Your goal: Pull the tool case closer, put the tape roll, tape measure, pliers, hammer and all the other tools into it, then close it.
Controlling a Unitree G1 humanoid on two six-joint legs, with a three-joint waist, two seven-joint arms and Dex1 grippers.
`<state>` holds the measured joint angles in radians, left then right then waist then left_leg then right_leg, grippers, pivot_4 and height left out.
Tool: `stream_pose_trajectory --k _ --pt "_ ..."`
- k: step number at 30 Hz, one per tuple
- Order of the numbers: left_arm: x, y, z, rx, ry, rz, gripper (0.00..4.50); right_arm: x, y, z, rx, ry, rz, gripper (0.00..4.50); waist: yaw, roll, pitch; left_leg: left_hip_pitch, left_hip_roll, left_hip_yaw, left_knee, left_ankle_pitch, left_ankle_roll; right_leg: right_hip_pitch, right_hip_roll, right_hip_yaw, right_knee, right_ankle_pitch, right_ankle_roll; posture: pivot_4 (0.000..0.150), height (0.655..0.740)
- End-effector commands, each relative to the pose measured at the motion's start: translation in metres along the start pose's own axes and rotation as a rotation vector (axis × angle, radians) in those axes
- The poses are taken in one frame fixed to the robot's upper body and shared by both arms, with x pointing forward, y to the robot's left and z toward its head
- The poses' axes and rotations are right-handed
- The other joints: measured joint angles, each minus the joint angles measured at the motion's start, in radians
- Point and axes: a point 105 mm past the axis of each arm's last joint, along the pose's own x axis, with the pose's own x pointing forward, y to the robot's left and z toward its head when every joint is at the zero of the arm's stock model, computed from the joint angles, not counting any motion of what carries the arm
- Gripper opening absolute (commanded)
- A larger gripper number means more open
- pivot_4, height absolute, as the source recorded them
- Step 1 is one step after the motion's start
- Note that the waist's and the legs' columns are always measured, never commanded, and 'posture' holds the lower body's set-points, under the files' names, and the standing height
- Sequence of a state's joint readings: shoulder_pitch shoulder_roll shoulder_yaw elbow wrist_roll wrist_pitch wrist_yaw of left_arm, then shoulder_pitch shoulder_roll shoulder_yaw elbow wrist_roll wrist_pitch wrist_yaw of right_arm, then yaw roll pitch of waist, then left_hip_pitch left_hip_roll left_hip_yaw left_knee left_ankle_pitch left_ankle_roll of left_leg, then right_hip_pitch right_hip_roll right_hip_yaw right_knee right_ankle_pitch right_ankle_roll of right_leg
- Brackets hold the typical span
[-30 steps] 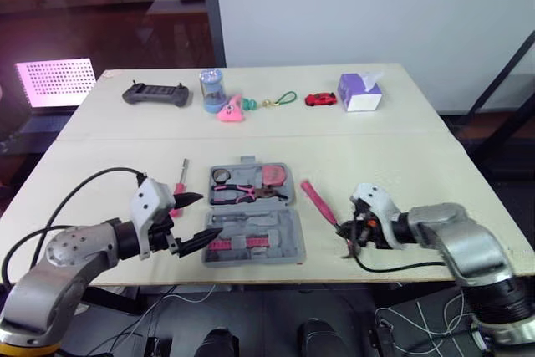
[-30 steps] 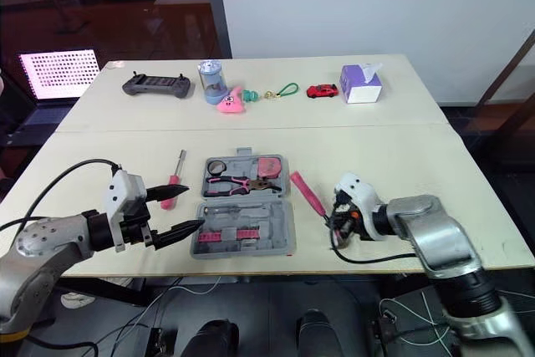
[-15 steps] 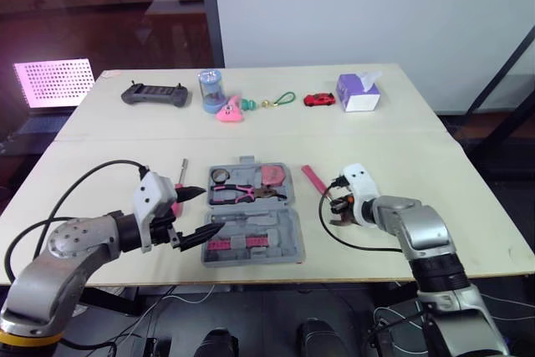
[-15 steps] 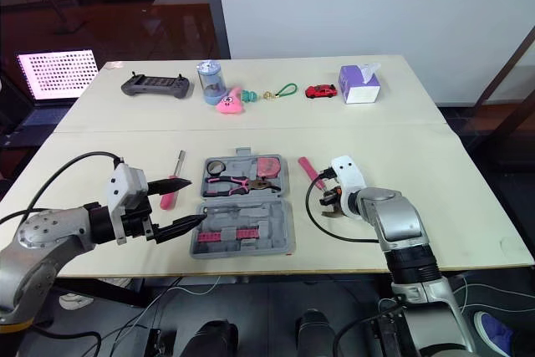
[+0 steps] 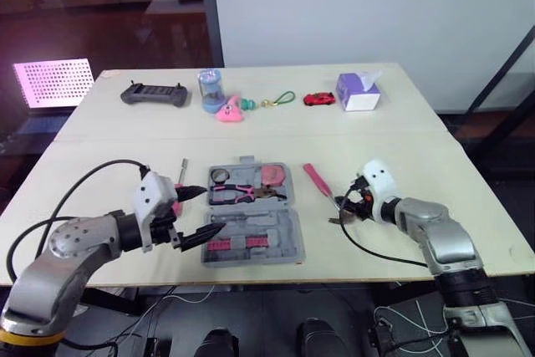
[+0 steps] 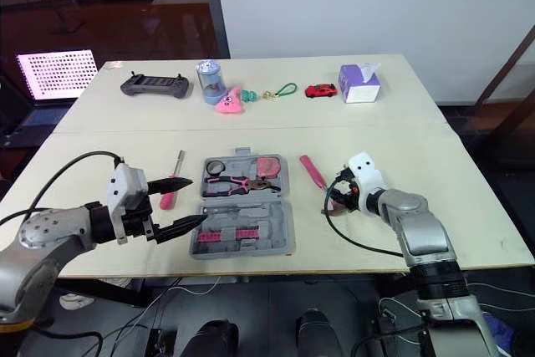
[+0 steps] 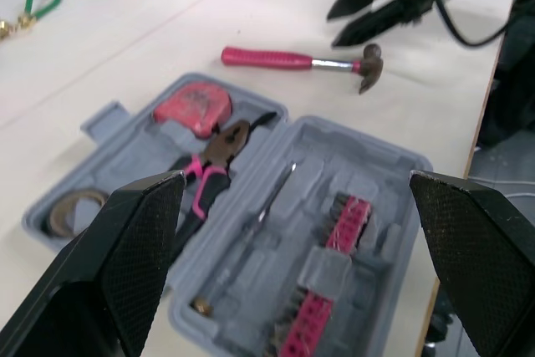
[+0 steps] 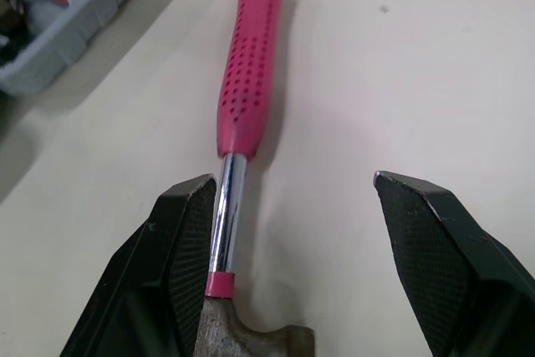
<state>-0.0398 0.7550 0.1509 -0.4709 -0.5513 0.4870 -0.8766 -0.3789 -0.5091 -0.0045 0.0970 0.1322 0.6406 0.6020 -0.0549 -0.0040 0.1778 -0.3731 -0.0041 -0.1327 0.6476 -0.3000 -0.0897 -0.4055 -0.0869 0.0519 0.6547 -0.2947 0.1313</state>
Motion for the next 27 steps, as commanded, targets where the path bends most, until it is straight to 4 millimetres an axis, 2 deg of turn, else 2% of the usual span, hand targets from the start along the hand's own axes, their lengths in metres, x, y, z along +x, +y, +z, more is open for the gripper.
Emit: stream_pose_trajectory --k 1,8,11,15,16,19,22,24,27 --pt "-0.002 0.001 0.004 0.03 -0.011 0.005 4.5 0.005 0.01 0.009 0.003 -0.046 0.042 3.2 -0.001 0.0 0.0 0.0 0.0 0.0 0.0 0.0 0.0 0.0 0.0 0.0 0.0 0.0 0.0 0.15 0.74" --pt "-0.006 0.003 0.003 0.034 -0.003 0.016 4.5 0.009 0.015 -0.003 0.041 0.002 0.054 3.2 0.002 0.0 0.0 0.0 0.0 0.0 0.0 0.0 0.0 0.0 0.0 0.0 0.0 0.0 0.0 0.15 0.74" --pt "-0.006 0.003 0.002 0.031 0.0 0.015 4.5 0.013 0.016 -0.009 0.069 0.014 0.033 2.37 0.005 0.0 0.0 0.0 0.0 0.0 0.0 0.0 0.0 0.0 0.0 0.0 0.0 0.0 0.0 0.15 0.74" --pt "-0.006 0.004 0.0 0.031 0.006 0.014 4.5 0.014 0.013 -0.009 0.09 0.024 0.007 0.34 0.005 0.0 0.0 0.0 0.0 0.0 0.0 0.0 0.0 0.0 0.0 0.0 0.0 0.0 0.0 0.15 0.74" --pt "-0.007 0.004 -0.001 0.03 0.007 0.015 4.5 0.014 0.01 -0.008 0.102 0.024 -0.005 0.04 0.005 0.0 0.0 0.0 0.0 0.0 0.0 0.0 0.0 0.0 0.0 0.0 0.0 0.0 0.0 0.15 0.74" --pt "-0.008 0.005 -0.003 0.029 0.014 0.018 4.5 0.01 0.006 -0.001 0.14 0.012 -0.018 0.04 0.007 0.0 0.0 0.0 0.0 0.0 0.0 0.0 0.0 0.0 0.0 0.0 0.0 0.0 0.0 0.15 0.74" --pt "-0.012 0.007 -0.006 0.024 0.02 0.028 4.5 0.004 0.005 0.027 0.134 -0.051 0.009 0.04 0.009 0.0 0.0 0.0 0.0 0.0 0.0 0.0 0.0 0.0 0.0 0.0 0.0 0.0 0.0 0.15 0.74" --pt "-0.015 0.009 -0.008 0.021 0.026 0.039 4.5 -0.002 0.007 0.046 0.067 -0.057 0.047 0.04 0.009 0.002 0.001 0.0 0.0 0.0 0.0 0.0 0.0 0.0 0.0 0.0 0.0 0.0 0.0 0.15 0.74" --pt "-0.022 0.011 -0.013 0.011 0.042 0.055 4.5 -0.01 0.017 0.077 -0.135 -0.082 0.118 0.04 0.007 0.003 0.001 -0.001 0.0 0.0 0.0 0.0 0.0 -0.001 0.0 0.0 0.0 0.0 0.0 0.15 0.74"
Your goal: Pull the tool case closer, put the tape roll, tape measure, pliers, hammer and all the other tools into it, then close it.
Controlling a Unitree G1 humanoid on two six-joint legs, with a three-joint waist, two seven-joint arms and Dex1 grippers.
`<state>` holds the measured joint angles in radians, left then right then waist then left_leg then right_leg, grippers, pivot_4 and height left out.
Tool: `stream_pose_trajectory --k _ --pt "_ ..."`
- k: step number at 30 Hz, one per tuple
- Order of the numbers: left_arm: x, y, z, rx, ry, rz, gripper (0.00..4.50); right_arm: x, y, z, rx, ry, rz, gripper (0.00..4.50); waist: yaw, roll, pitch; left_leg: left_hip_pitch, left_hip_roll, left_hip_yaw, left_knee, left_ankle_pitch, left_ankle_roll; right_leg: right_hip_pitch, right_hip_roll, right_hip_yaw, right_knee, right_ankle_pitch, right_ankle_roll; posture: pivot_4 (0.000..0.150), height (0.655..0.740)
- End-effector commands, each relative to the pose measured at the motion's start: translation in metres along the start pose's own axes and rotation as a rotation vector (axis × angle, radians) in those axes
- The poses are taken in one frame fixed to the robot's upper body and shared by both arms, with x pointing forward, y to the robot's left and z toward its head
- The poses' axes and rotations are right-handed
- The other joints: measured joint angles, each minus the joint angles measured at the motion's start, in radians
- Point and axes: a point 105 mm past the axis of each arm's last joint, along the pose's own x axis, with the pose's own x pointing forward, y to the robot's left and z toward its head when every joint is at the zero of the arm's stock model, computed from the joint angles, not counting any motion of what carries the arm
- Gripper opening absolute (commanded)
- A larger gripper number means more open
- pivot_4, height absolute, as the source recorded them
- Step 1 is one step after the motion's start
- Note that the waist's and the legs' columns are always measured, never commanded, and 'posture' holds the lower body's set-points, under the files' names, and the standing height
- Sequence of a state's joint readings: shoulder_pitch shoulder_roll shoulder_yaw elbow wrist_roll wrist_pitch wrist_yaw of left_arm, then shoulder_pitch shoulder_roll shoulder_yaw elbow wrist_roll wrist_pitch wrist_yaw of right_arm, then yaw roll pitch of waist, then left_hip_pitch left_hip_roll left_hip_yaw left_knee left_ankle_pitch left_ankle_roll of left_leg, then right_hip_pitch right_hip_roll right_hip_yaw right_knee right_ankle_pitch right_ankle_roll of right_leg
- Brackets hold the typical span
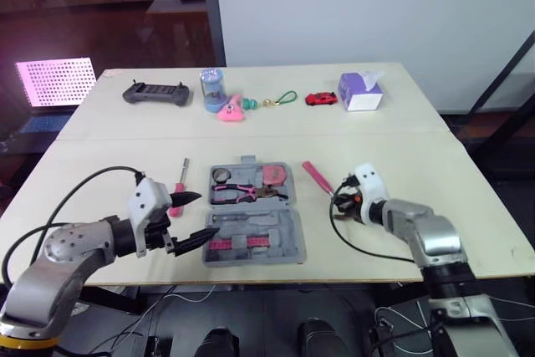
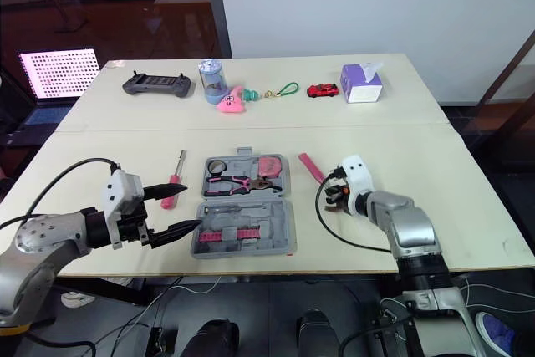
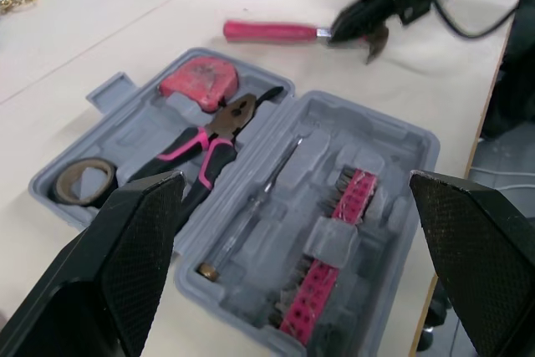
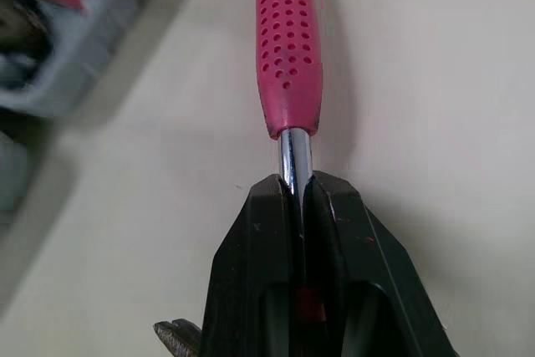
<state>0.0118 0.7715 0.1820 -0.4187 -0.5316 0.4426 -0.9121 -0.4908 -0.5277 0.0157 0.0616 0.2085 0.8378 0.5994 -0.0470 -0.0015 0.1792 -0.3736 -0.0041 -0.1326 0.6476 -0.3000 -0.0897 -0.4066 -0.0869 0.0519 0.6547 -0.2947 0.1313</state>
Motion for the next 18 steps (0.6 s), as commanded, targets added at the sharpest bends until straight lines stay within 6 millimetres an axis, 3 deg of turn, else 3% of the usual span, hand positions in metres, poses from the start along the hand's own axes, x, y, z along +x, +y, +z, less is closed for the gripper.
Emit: stream_pose_trajectory --k 1,6,8,11,15,18 --pt "-0.012 0.007 -0.001 0.024 0.01 0.036 4.5 -0.015 0.022 0.055 -0.28 -0.083 0.109 0.04 -0.004 0.0 0.0 0.0 0.0 0.0 0.0 0.0 0.0 0.0 0.0 0.0 0.0 0.0 0.0 0.15 0.74" --pt "-0.023 0.011 -0.011 -0.009 0.019 0.081 4.5 -0.028 0.062 0.071 -0.636 0.04 0.394 0.04 -0.005 0.0 0.0 0.0 0.0 0.0 -0.001 0.0 0.0 0.0 0.0 0.0 -0.001 0.0 0.0 0.15 0.74" --pt "-0.028 0.012 -0.018 -0.026 0.025 0.11 4.5 -0.034 0.078 0.072 -0.707 0.122 0.539 0.04 -0.007 0.0 0.0 -0.001 0.0 0.0 -0.001 0.0 0.0 0.0 0.0 0.0 -0.001 0.0 0.0 0.15 0.74" --pt "-0.037 0.01 -0.029 -0.047 0.049 0.146 4.5 -0.031 0.097 0.077 -0.833 0.168 0.623 0.04 -0.01 0.0 0.0 0.0 0.0 0.0 -0.001 0.0 0.0 0.0 0.0 0.0 -0.001 0.0 0.0 0.15 0.74" --pt "-0.049 0.004 -0.041 -0.076 0.065 0.188 4.5 -0.017 0.116 0.08 -0.84 0.199 0.637 0.04 -0.012 0.0 0.0 -0.001 0.0 0.0 -0.001 0.0 0.0 0.0 0.0 0.0 -0.001 0.0 0.0 0.15 0.74" --pt "-0.056 0.002 -0.044 -0.103 0.046 0.228 4.5 -0.009 0.127 0.072 -0.845 0.236 0.655 0.04 -0.008 0.0 0.0 -0.001 0.0 -0.001 -0.001 0.0 0.0 -0.001 0.0 0.0 -0.001 0.0 0.0 0.15 0.74"
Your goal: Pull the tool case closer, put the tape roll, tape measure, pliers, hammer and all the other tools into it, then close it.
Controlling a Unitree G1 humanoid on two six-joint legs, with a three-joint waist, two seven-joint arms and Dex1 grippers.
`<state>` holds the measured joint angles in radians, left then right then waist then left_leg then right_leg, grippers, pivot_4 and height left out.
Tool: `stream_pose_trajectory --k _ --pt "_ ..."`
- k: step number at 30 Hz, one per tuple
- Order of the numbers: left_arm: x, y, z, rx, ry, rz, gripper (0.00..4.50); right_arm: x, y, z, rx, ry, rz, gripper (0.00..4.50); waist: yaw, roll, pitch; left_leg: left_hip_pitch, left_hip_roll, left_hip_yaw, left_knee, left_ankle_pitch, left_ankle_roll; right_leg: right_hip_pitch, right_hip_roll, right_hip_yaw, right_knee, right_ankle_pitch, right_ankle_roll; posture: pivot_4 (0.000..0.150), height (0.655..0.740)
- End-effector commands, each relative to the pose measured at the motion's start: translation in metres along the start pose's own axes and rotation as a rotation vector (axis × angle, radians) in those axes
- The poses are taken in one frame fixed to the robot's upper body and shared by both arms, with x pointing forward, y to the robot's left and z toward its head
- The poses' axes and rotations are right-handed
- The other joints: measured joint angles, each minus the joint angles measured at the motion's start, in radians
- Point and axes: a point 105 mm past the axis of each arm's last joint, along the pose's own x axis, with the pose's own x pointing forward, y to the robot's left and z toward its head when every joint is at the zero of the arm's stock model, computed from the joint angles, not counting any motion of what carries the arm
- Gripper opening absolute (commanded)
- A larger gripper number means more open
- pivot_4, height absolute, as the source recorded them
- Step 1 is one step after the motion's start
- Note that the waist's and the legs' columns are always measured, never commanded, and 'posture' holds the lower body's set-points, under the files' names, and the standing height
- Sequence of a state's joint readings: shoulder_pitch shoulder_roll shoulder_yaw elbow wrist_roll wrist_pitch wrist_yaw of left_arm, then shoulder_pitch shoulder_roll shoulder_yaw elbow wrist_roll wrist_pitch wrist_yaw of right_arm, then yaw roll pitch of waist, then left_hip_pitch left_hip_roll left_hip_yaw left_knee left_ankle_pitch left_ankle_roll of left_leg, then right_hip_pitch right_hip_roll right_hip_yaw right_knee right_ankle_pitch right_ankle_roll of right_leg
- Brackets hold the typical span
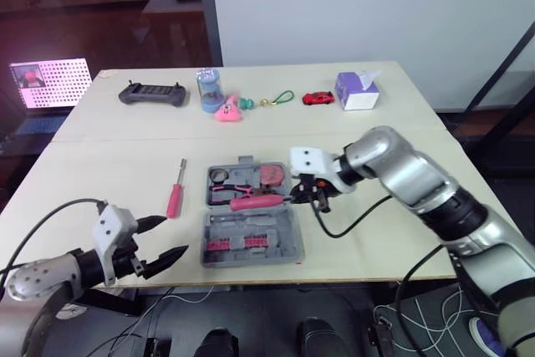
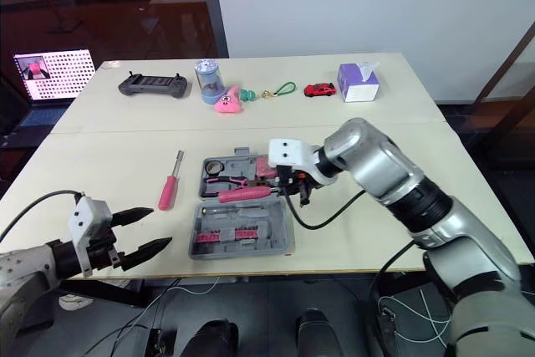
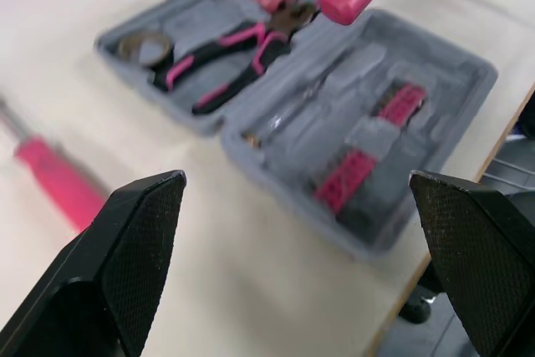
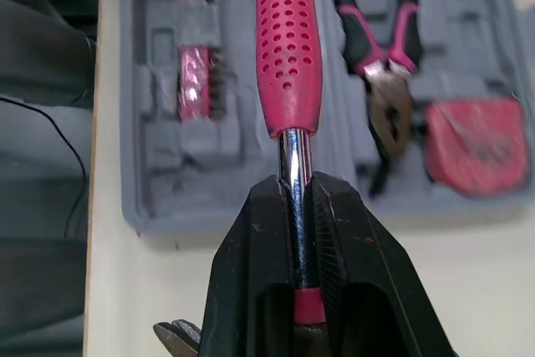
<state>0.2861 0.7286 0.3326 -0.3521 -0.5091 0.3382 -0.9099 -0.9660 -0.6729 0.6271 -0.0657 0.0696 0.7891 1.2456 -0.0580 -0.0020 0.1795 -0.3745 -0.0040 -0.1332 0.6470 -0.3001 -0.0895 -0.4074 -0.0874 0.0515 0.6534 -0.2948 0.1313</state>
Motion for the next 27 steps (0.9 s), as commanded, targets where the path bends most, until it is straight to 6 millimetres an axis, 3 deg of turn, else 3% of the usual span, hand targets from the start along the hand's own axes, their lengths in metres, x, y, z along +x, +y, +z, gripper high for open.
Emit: stream_pose_trajectory --k 1,8,27 --pt "-0.01 0.003 0.006 0.021 -0.048 0.061 4.5 0.007 0.001 0.007 -0.035 0.03 -0.001 0.04 0.007 0.0 0.0 0.0 0.0 0.0 0.0 0.0 0.0 0.0 0.0 0.0 0.0 0.0 0.0 0.15 0.74" --pt "-0.014 -0.005 -0.003 0.0 -0.047 0.082 4.5 0.035 0.004 0.005 -0.027 0.088 -0.007 0.04 0.014 0.0 0.0 0.0 0.0 0.0 0.0 0.0 0.0 0.0 0.0 0.0 0.0 0.0 0.0 0.15 0.74" --pt "-0.007 -0.008 0.001 0.0 -0.053 0.063 4.5 0.076 0.019 0.019 0.045 0.077 0.005 0.04 0.01 0.0 0.0 0.0 0.0 0.0 0.0 0.0 0.0 -0.001 0.0 0.0 0.0 0.0 0.0 0.15 0.74"
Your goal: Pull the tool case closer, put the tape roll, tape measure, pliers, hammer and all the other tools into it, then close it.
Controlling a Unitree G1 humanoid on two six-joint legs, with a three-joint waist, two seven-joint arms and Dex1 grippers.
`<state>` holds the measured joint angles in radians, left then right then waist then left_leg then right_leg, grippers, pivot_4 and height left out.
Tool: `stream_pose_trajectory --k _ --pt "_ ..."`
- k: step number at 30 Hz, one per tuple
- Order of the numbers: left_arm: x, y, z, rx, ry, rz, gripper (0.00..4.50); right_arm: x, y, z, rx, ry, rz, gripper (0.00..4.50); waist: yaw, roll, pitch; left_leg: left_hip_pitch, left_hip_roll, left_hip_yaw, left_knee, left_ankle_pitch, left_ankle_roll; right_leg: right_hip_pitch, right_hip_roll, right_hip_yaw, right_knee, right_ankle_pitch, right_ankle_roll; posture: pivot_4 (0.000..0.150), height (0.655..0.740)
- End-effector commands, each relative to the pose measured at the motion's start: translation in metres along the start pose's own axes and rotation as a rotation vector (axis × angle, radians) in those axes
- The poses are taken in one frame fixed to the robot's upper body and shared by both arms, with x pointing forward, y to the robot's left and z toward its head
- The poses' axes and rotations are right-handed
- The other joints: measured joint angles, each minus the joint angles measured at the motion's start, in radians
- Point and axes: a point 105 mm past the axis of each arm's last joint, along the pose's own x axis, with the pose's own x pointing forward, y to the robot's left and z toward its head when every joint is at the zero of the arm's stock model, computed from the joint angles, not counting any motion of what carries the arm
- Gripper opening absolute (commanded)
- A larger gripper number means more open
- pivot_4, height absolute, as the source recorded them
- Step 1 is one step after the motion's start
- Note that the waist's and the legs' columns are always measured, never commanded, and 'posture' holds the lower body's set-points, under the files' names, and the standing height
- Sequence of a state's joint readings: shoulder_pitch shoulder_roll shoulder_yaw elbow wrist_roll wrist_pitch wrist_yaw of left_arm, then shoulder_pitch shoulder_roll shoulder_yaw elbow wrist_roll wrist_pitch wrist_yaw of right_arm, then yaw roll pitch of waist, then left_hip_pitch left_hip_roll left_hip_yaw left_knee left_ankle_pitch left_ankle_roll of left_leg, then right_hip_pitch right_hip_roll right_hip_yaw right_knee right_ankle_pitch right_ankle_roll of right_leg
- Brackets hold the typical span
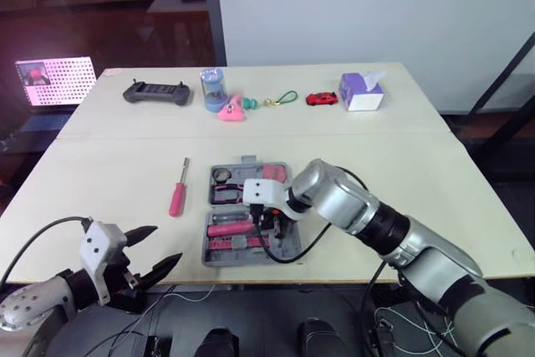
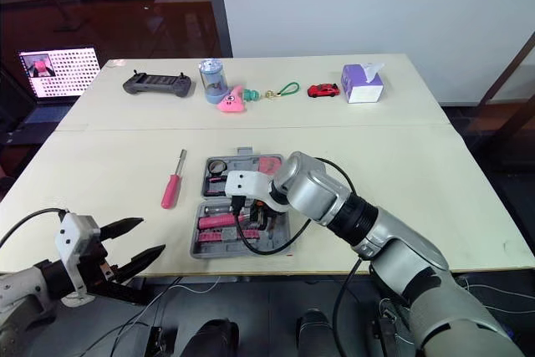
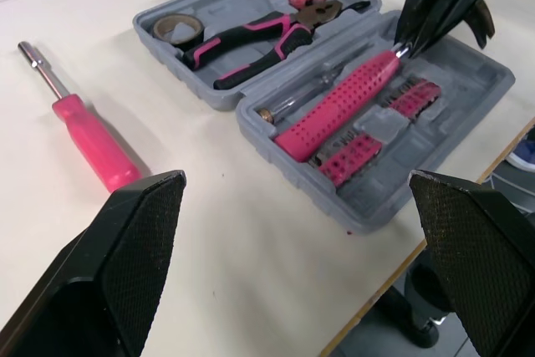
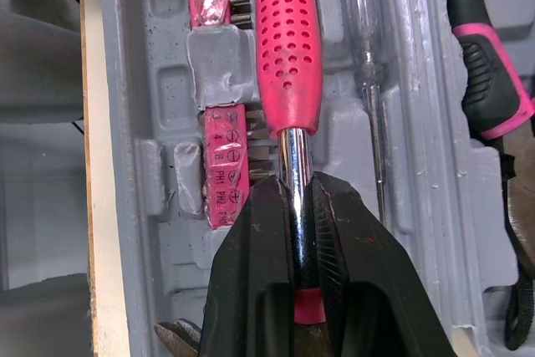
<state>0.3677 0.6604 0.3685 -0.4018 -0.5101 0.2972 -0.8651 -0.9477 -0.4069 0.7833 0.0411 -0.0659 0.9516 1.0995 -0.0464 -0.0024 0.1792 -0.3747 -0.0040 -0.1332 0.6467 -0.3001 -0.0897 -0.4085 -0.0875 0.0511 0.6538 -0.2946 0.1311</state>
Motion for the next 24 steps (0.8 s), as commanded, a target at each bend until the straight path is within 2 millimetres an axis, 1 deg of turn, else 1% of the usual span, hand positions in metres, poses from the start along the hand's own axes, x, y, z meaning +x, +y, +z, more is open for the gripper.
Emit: stream_pose_trajectory --k 1,4,8,9,11,12,14,17,18,20,21,24 --pt "0.001 -0.001 0.005 0.02 -0.012 -0.007 4.5 0.004 0.003 0.01 -0.029 -0.029 -0.013 0.04 -0.002 0.0 0.0 0.0 0.0 0.0 0.0 0.0 0.0 0.0 0.0 0.0 0.0 0.0 0.0 0.15 0.74" --pt "0.002 -0.002 0.005 0.022 -0.013 -0.011 4.5 0.006 0.003 0.008 -0.022 -0.03 -0.015 0.04 -0.008 0.0 0.0 0.0 0.0 0.0 0.0 0.0 0.0 0.0 0.0 0.0 0.0 0.0 0.0 0.15 0.74" --pt "0.001 -0.002 0.005 0.025 -0.01 -0.015 4.5 0.003 -0.003 0.005 -0.034 -0.022 -0.049 1.84 -0.013 0.0 0.0 0.0 0.0 0.0 0.0 0.0 0.0 0.0 0.0 0.0 0.0 0.0 0.0 0.15 0.74" --pt "0.001 -0.002 0.005 0.026 -0.01 -0.017 4.5 -0.002 -0.004 0.006 -0.041 -0.03 -0.05 2.32 -0.013 0.0 0.0 0.0 0.0 0.0 0.0 0.0 0.0 0.0 0.0 0.0 0.0 0.0 0.0 0.15 0.74" --pt "0.001 -0.003 0.005 0.027 -0.01 -0.019 4.5 -0.009 -0.005 0.008 -0.05 -0.044 -0.051 3.42 -0.013 0.0 0.0 0.0 0.0 0.0 0.0 0.0 0.0 0.0 0.0 0.0 0.0 0.0 0.0 0.15 0.74" --pt "0.001 -0.003 0.005 0.027 -0.01 -0.022 4.5 -0.016 -0.006 0.01 -0.047 -0.065 -0.052 3.86 -0.012 0.0 0.0 0.0 0.0 0.0 0.0 0.0 0.0 0.0 0.0 0.0 0.0 0.0 0.0 0.15 0.74" --pt "0.002 -0.004 0.006 0.029 -0.012 -0.028 4.5 -0.029 -0.003 0.017 -0.054 -0.14 -0.04 3.86 -0.011 0.0 0.0 0.0 0.0 0.0 0.0 0.0 0.0 0.0 0.0 0.0 0.0 0.0 0.0 0.15 0.74" --pt "0.005 -0.004 0.007 0.032 -0.015 -0.034 4.5 -0.04 0.001 0.025 -0.06 -0.266 -0.036 3.86 -0.01 0.0 0.0 0.0 0.0 0.0 0.0 0.0 0.0 0.0 0.0 0.0 0.0 0.0 0.0 0.15 0.74" --pt "0.006 -0.004 0.007 0.033 -0.016 -0.038 4.5 -0.042 0.002 0.025 -0.066 -0.301 -0.048 3.86 -0.01 0.0 0.0 0.0 0.0 0.0 -0.001 0.0 0.0 0.0 0.0 0.0 0.0 0.0 0.0 0.15 0.74" --pt "0.008 -0.004 0.008 0.036 -0.017 -0.047 4.5 -0.047 -0.002 0.033 -0.069 -0.441 -0.108 3.86 -0.009 -0.001 -0.001 0.0 0.0 0.0 -0.001 0.0 0.0 0.001 0.0 0.0 0.0 0.0 0.0 0.15 0.74" --pt "0.008 -0.004 0.008 0.037 -0.017 -0.05 4.5 -0.047 -0.003 0.034 -0.079 -0.471 -0.13 3.86 -0.008 -0.001 -0.001 0.0 0.0 0.0 0.0 0.0 0.0 0.001 0.0 0.0 0.0 0.0 0.0 0.15 0.74" --pt "0.009 -0.003 0.009 0.041 -0.017 -0.057 4.5 -0.042 -0.001 0.03 -0.093 -0.476 -0.127 3.86 -0.01 -0.001 0.0 0.0 0.0 0.0 0.0 0.0 0.0 0.001 0.0 0.0 0.0 0.0 0.0 0.15 0.74"
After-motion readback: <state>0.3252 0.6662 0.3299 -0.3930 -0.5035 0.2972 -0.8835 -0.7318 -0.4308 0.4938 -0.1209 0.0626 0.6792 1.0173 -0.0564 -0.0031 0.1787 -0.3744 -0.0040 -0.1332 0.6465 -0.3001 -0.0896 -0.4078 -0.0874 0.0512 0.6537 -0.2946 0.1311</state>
